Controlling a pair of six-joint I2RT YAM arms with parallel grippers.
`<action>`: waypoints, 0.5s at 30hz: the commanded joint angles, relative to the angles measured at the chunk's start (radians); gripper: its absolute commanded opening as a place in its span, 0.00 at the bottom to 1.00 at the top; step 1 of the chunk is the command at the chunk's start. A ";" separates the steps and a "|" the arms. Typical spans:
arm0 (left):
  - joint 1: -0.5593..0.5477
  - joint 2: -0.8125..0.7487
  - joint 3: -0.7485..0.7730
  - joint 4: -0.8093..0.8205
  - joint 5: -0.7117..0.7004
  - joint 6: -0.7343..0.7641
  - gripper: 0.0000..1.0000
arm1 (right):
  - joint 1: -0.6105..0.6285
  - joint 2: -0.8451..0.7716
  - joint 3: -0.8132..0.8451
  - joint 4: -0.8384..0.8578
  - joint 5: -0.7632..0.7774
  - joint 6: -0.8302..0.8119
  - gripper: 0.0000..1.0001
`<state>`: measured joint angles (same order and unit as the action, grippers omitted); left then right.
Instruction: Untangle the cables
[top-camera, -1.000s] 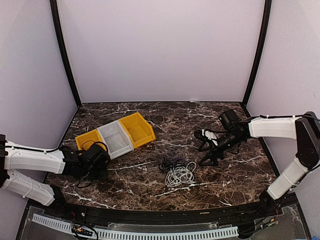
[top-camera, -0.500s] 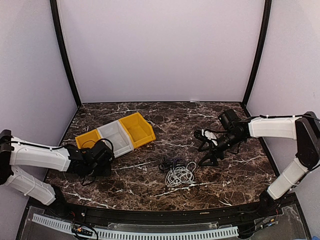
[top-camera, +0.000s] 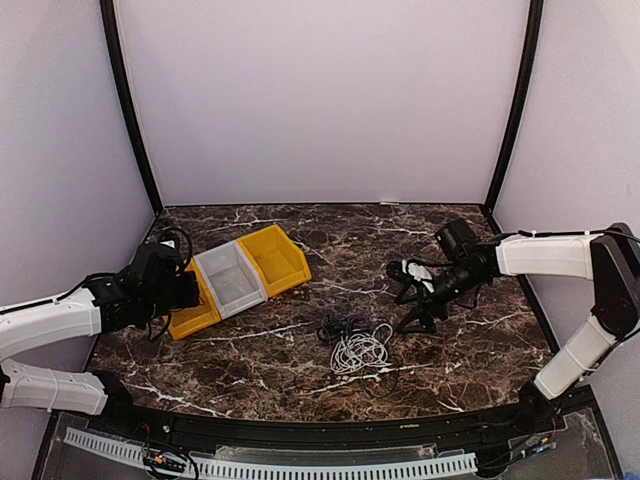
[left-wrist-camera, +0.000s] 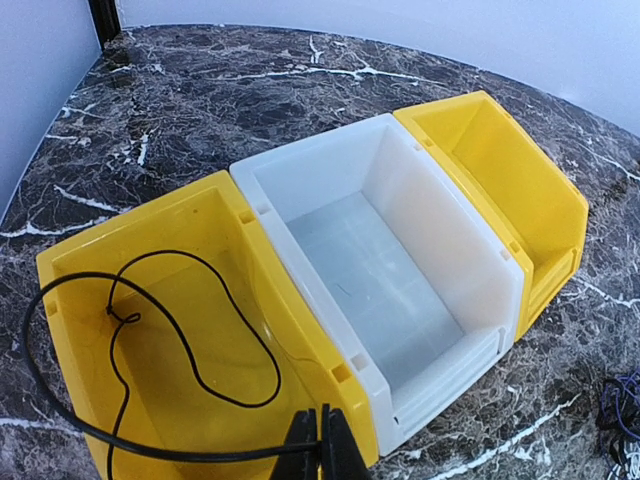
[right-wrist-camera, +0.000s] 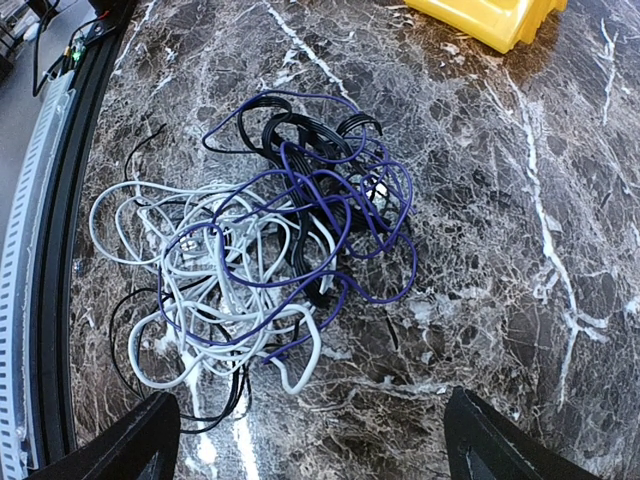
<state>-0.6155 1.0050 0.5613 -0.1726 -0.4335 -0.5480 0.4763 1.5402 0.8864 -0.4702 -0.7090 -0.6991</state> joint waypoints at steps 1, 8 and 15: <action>0.038 0.058 -0.023 0.127 0.010 0.043 0.00 | 0.005 -0.002 0.022 0.004 0.003 -0.008 0.93; 0.104 0.206 -0.029 0.158 -0.047 -0.050 0.00 | 0.005 -0.024 0.007 0.014 0.015 -0.010 0.93; 0.147 0.250 -0.050 0.169 -0.073 -0.101 0.00 | 0.005 -0.013 0.010 0.009 0.019 -0.016 0.93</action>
<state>-0.4881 1.2491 0.5323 -0.0349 -0.4808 -0.6094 0.4778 1.5379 0.8864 -0.4694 -0.6941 -0.7017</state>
